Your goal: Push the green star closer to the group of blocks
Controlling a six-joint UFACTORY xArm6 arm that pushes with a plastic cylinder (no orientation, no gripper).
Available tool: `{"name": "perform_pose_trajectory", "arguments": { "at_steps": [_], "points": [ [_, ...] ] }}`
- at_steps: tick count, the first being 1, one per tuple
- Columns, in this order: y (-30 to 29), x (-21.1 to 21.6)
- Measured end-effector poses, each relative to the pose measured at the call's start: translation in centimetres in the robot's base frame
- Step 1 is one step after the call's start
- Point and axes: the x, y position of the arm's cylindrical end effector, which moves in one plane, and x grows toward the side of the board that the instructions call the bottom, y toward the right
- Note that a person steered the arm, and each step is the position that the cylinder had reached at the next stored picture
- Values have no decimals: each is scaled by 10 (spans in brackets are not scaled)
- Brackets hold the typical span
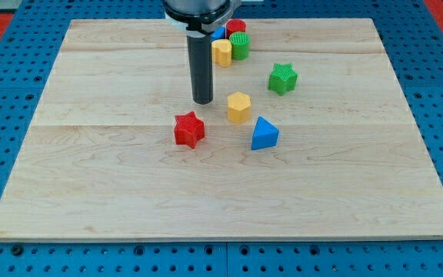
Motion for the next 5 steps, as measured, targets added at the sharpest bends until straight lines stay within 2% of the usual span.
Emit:
{"name": "perform_pose_trajectory", "arguments": {
  "at_steps": [2, 5],
  "points": [
    [-1, -2],
    [66, -13]
  ]
}}
